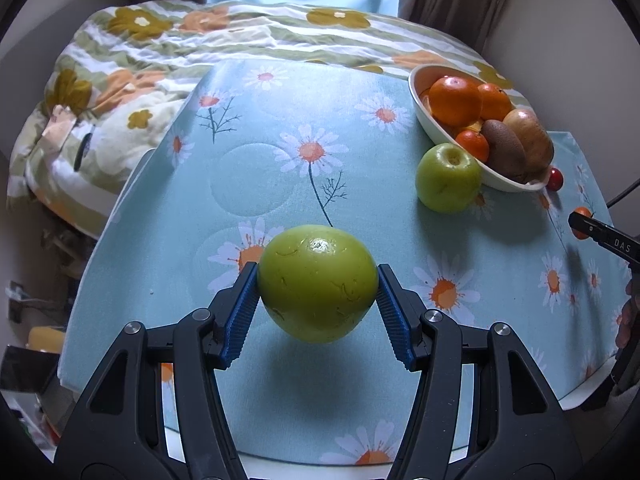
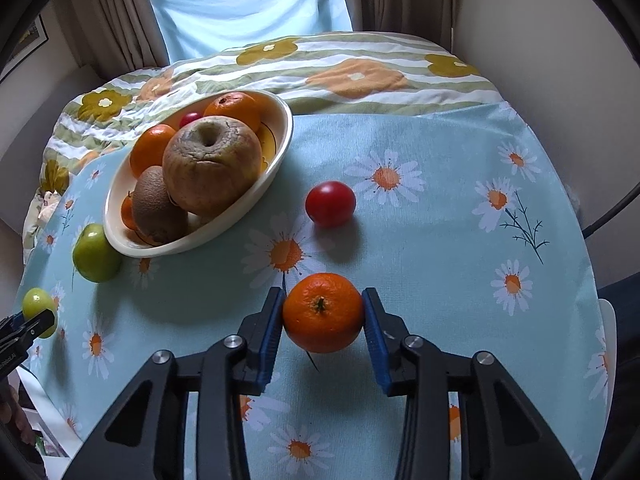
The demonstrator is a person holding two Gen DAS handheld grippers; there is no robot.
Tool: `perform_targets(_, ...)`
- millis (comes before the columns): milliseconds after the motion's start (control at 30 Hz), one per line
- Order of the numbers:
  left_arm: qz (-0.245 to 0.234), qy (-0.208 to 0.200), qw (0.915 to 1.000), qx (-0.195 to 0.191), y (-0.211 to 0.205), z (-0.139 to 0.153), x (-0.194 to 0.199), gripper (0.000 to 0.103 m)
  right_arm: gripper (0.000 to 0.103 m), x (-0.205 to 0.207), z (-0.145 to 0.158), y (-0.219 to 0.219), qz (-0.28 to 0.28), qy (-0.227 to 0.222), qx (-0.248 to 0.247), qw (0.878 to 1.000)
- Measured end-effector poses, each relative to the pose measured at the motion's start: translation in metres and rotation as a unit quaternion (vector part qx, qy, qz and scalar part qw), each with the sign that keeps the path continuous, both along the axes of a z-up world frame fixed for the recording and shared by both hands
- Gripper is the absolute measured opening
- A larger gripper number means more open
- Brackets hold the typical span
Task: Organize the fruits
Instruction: 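Release the green apple into the duck bowl with the left tool while the right tool carries the orange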
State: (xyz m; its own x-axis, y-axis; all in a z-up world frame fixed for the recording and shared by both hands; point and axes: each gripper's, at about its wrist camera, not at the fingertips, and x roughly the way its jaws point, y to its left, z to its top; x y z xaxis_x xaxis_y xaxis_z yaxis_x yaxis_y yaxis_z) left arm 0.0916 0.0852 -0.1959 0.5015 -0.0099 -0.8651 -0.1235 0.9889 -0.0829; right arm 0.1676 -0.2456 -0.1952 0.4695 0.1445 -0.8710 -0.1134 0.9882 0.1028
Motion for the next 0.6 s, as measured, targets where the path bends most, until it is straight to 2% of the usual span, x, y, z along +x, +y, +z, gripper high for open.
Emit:
perform_targets(367, -0.011, -0.035, 0.9993, -0.006, -0.019, 0.054, -0.014, 0.063, 0.036, -0.014, 0.045, 0.0, 0.027, -0.017, 0.022, 0.999)
perform_targets(600, -0.023, -0.067, 0.9975, -0.004, -0.029, 0.098, -0.002, 0.063, 0.036, -0.019, 0.08, 0.005, 0.051, -0.028, 0.037, 0.998)
